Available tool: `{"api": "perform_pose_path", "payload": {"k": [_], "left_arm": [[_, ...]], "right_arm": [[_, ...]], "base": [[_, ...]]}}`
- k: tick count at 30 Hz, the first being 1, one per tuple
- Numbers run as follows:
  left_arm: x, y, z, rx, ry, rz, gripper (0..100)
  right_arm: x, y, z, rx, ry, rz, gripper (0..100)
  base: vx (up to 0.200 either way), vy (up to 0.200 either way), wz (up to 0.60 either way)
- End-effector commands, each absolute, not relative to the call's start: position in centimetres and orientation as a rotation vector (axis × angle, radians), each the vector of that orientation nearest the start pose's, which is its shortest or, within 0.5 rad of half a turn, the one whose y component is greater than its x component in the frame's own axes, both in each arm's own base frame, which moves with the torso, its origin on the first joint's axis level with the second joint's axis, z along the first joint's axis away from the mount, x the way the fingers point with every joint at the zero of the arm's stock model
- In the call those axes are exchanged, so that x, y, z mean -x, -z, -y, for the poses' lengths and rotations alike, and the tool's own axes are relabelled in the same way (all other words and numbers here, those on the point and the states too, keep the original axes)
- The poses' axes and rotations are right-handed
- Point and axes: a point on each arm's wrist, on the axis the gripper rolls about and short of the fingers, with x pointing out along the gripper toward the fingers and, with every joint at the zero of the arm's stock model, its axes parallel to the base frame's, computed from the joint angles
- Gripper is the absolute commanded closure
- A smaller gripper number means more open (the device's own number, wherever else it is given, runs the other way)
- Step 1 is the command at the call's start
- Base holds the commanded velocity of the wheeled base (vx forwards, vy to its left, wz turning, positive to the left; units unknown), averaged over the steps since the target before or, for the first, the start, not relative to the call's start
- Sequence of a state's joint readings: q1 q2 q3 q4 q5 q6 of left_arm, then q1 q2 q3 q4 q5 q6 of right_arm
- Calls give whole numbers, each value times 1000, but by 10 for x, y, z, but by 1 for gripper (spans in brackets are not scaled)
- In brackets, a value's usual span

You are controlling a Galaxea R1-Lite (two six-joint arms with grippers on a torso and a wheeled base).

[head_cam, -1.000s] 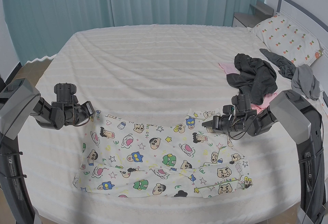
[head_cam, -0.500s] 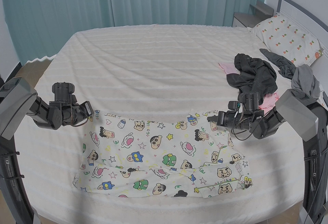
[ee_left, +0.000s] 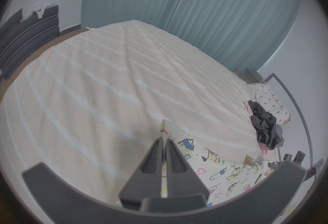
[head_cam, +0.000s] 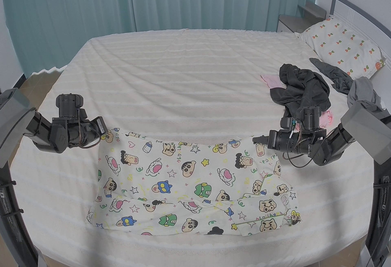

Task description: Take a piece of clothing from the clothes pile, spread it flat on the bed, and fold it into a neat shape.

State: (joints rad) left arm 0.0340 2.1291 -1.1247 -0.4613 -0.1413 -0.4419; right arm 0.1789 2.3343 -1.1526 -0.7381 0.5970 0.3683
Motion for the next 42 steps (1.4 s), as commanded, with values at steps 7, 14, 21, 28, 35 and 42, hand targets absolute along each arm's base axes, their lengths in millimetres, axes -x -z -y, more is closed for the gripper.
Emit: {"api": "perform_pose_path", "payload": {"k": [7,14,21,28,35,42], "left_arm": [[-386,-97,-9,451,11,-583,100],[-372,-99,-11,455,12,-600,100],[-354,-90,-11,446,41,-654,100],[-333,-79,-10,445,49,-721,100],[-315,-71,-11,461,64,-774,100],[-295,-50,-10,442,61,-872,100]], "right_arm": [[-392,-51,-84,-420,-732,-618,100],[-371,-45,-81,-390,-741,-624,100],[-350,-30,-80,-344,-756,-650,100],[-326,-12,-79,-288,-768,-698,100],[-309,-2,-84,-234,-761,-698,100],[-297,12,-91,-210,-738,-735,100]], "base": [[0,0,0],[0,0,0],[0,0,0],[0,0,0],[0,0,0],[0,0,0]]}}
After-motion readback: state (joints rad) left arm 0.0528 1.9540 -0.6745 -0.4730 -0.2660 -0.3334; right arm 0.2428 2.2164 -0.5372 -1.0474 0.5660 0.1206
